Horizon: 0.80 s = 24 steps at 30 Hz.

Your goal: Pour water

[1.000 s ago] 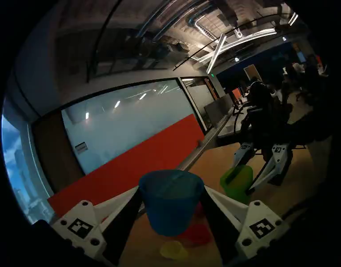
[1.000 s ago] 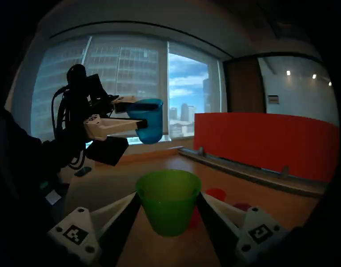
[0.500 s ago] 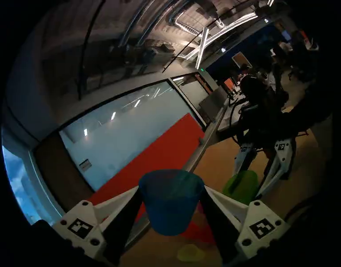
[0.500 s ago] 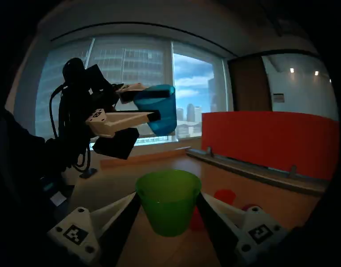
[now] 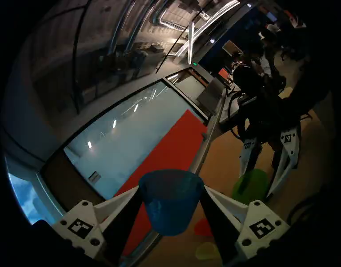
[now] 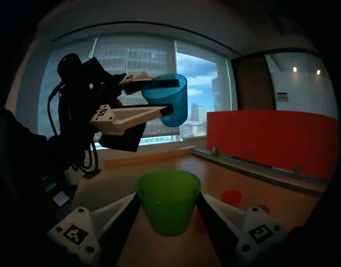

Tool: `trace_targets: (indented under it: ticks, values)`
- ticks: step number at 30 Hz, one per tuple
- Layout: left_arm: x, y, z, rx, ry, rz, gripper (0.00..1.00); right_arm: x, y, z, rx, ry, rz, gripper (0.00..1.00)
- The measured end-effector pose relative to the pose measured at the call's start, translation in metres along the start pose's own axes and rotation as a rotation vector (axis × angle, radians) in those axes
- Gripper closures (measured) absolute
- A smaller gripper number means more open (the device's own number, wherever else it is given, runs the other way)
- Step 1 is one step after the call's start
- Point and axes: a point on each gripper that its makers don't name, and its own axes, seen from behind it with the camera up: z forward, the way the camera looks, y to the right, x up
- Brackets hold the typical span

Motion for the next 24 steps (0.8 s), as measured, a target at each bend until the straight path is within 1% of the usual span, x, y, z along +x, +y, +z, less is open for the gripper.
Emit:
trace_targets:
  ticks: [9,12,18,24]
  values:
    - [0.006,-0.002,0.003,0.009,-0.003,0.097,0.14,0.002,-0.004,0.004,0.011,0.000,-0.001,0.12]
    - [0.008,0.000,0.003,0.004,-0.001,0.116,0.14,0.002,-0.006,0.006,0.015,-0.001,-0.002,0.12]
    - [0.008,-0.004,0.005,0.019,-0.009,0.158,0.14,0.003,-0.009,0.009,0.025,-0.001,-0.003,0.11]
    - [0.008,-0.005,0.007,0.021,-0.017,0.185,0.14,0.005,-0.010,0.013,0.029,-0.002,-0.004,0.11]
